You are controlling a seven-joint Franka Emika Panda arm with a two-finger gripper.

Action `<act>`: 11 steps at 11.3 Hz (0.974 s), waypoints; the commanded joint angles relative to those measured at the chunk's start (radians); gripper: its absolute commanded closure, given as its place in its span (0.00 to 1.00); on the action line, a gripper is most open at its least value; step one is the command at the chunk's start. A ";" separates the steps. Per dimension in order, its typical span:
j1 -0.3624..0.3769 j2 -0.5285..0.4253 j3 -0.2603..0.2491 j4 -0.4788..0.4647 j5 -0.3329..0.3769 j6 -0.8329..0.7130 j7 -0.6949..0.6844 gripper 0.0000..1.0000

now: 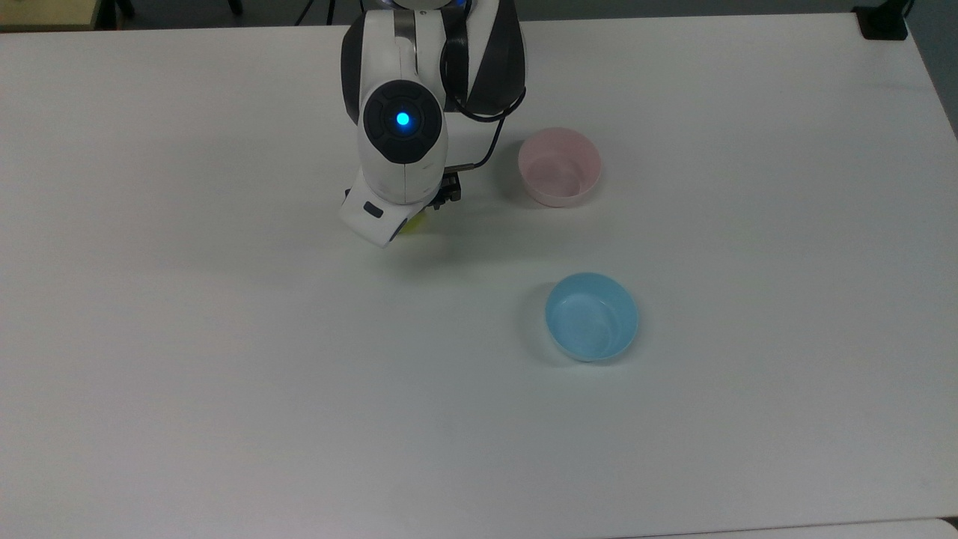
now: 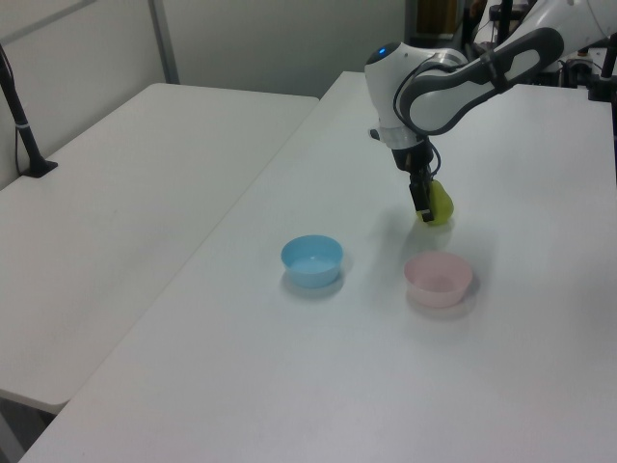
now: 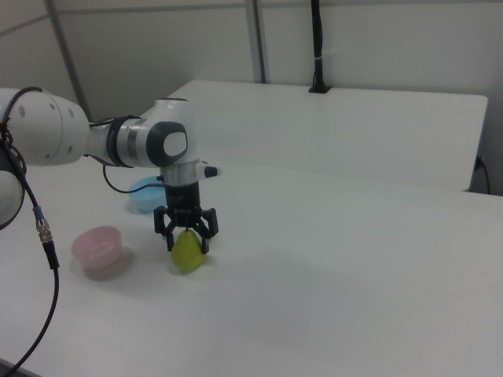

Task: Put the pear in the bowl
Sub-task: 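Lower the gripper around the green pear and close on it, then lift the held pear up off the table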

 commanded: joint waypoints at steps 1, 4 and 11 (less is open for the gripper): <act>0.005 -0.038 -0.008 -0.011 -0.019 0.005 0.026 0.59; -0.001 -0.119 -0.009 -0.006 -0.009 -0.070 0.006 0.78; 0.072 -0.240 0.023 0.063 0.086 -0.133 0.119 0.76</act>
